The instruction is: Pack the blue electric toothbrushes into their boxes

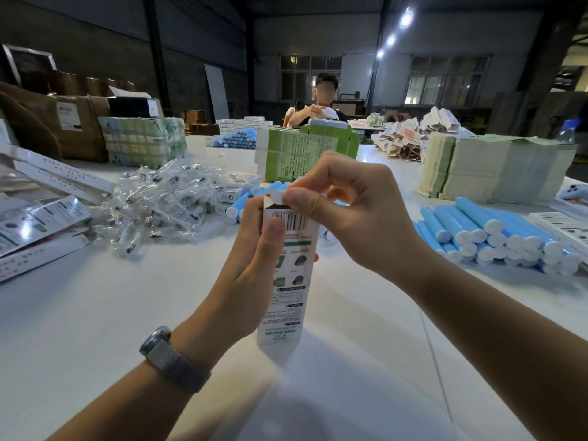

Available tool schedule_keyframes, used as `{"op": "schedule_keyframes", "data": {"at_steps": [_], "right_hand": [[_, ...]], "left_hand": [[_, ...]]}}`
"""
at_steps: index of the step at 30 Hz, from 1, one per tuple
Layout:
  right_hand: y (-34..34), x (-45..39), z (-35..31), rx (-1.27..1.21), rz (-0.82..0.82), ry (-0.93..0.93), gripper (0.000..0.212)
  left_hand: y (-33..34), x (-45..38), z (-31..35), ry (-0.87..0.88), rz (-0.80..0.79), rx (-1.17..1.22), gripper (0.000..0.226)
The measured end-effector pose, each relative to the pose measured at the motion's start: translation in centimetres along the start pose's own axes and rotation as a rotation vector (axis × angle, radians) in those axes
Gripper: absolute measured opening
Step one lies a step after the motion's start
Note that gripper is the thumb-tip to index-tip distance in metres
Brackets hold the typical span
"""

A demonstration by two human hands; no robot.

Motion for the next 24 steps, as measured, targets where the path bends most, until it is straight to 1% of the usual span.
{"op": "schedule_keyframes", "data": {"at_steps": [3, 5, 7, 14, 17, 19, 22, 24], "right_hand": [[0.0, 0.0, 0.1, -0.032, -0.003, 0.016, 0.009], [0.0, 0.0, 0.1, -0.002, -0.033, 0.015, 0.007], [0.1, 0.0, 0.0, 0.05, -0.053, -0.004, 0.01], [-0.3, -0.3, -0.8, 0.118, -0.051, -0.096, 0.01], [-0.5, -0.4, -0.6, 0.07, -0.091, -0.058, 0.011], [-0.6, -0.4, -0.3, 0.001, -0.111, -0.041, 0.011], [-0.5, -0.2, -0.1, -0.084, -0.123, -0.048, 0.006], [-0.3, 0.0, 0.2, -0.098, -0.13, -0.067, 0.003]], "left_hand": [[0.0, 0.0, 0.0, 0.004, -0.012, 0.008, 0.036], [0.0, 0.0, 0.0, 0.007, -0.01, 0.015, 0.033], [-0.1, 0.0, 0.0, 0.007, -0.008, 0.017, 0.03], [0.0, 0.0, -0.1, 0.017, -0.004, 0.007, 0.037], [0.0, 0.0, -0.2, 0.018, 0.005, -0.008, 0.037], [0.0, 0.0, -0.2, 0.03, 0.003, -0.014, 0.032], [-0.1, 0.2, -0.1, 0.07, -0.006, -0.012, 0.026], [-0.2, 0.2, -0.1, 0.102, 0.013, -0.009, 0.024]]}}
Point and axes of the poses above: each hand's wrist, its own x-axis away from the middle knuckle, its own y-axis out of the palm, z = x × y, the point moved 3 cm from there along -x, towards the middle knuckle, and after that the axes turned 15 degrees about -y, right-handed, at the moved point
